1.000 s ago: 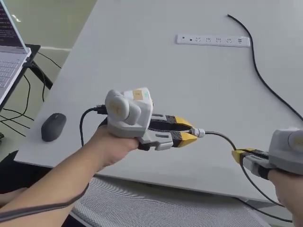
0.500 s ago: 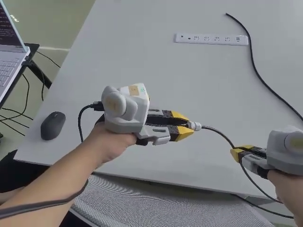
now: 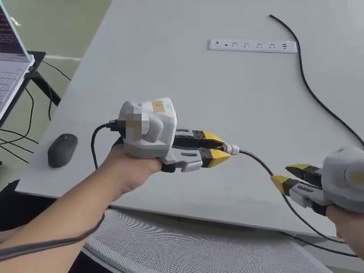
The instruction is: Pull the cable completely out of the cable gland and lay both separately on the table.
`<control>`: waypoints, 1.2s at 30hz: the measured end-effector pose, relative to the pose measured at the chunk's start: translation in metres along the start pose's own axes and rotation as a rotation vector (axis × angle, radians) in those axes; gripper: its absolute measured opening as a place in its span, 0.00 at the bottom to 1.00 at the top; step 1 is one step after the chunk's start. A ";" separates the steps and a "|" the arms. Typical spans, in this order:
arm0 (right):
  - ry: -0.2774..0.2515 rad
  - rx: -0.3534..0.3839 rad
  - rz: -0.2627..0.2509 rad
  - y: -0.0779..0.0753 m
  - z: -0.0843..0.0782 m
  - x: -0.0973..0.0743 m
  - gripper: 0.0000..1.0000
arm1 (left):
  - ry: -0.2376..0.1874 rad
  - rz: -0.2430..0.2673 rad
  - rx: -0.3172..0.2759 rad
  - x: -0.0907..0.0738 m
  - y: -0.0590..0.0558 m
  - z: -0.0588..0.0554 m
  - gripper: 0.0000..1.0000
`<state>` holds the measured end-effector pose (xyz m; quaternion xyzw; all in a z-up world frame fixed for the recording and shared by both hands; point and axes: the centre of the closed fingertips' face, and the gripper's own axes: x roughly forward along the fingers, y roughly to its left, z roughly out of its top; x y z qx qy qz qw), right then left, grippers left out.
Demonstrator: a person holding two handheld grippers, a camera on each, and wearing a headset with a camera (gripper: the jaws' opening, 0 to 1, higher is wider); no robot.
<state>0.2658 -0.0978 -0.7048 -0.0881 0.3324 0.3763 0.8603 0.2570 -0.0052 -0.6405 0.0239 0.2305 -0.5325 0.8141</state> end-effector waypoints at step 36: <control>-0.099 -0.536 0.105 0.060 0.058 0.019 0.02 | 0.003 -0.018 -0.008 0.003 -0.007 0.001 0.15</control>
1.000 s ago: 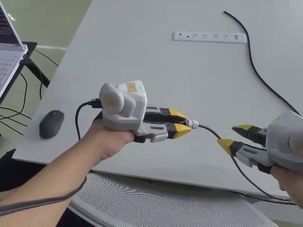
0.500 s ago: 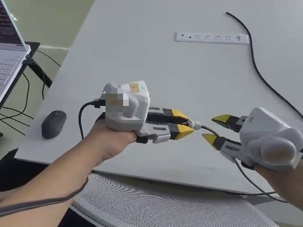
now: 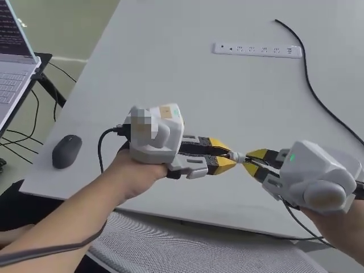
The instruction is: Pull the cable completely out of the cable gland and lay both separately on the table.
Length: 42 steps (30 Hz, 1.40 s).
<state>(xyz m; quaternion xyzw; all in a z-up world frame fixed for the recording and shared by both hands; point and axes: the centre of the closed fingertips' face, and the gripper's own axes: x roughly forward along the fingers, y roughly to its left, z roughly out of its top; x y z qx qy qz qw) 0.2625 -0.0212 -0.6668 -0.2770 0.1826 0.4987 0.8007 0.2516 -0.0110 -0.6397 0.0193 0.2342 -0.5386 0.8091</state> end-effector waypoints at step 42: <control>0.091 0.609 -0.070 -0.028 -0.086 -0.005 0.00 | -0.040 0.017 -0.008 -0.001 0.011 0.010 0.15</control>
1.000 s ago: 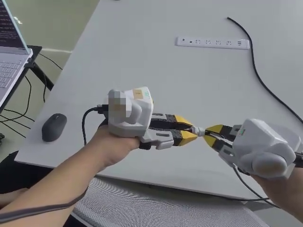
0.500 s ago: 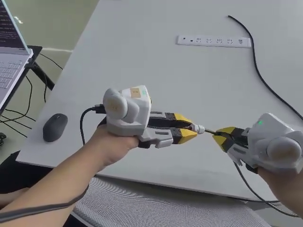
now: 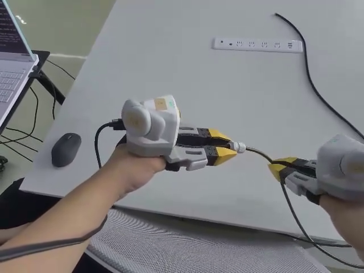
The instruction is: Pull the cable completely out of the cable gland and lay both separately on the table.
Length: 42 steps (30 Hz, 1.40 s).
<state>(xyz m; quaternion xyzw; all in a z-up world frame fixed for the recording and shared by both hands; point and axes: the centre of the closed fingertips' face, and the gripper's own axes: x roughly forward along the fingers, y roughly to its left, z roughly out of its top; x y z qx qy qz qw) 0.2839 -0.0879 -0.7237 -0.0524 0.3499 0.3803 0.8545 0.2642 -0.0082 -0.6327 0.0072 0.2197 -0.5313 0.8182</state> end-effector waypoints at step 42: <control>0.024 0.014 0.040 0.003 -0.010 -0.002 0.20 | 0.009 0.029 -0.018 -0.003 0.011 -0.002 0.15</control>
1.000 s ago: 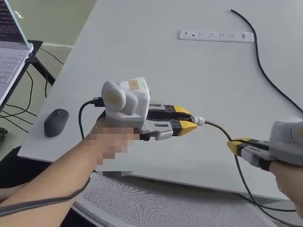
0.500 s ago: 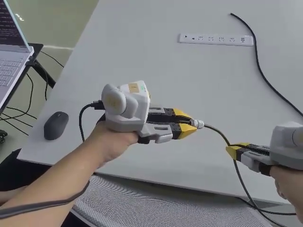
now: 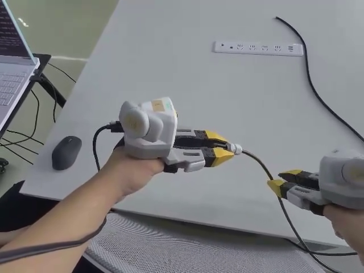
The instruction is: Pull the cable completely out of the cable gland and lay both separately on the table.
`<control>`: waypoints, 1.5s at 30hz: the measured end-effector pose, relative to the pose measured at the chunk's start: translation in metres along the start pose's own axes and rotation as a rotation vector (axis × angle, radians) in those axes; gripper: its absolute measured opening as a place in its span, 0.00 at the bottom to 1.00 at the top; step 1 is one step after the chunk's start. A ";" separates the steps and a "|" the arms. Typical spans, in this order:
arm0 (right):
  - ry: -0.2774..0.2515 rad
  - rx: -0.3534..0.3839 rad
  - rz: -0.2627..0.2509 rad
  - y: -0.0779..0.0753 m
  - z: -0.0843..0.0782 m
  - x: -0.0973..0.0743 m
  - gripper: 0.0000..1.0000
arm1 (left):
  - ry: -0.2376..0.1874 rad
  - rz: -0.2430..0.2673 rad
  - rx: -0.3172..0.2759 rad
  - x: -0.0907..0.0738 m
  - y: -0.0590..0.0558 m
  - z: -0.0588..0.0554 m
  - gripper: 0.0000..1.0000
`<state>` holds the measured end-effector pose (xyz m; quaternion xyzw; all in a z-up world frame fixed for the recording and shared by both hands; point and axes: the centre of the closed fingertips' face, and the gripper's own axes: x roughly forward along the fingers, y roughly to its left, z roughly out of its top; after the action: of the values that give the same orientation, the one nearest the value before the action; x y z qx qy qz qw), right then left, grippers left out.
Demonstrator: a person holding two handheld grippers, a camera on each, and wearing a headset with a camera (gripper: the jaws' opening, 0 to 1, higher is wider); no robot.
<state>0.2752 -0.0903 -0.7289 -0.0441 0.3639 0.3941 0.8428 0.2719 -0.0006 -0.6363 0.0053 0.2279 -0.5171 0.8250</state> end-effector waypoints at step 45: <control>-0.076 -0.625 0.101 0.067 0.069 0.013 0.04 | 0.003 -0.020 -0.018 0.003 -0.004 0.000 0.15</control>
<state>0.2740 -0.0107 -0.6725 -0.2680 0.1953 0.5293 0.7809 0.2692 -0.0053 -0.6369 -0.0039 0.2338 -0.5233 0.8194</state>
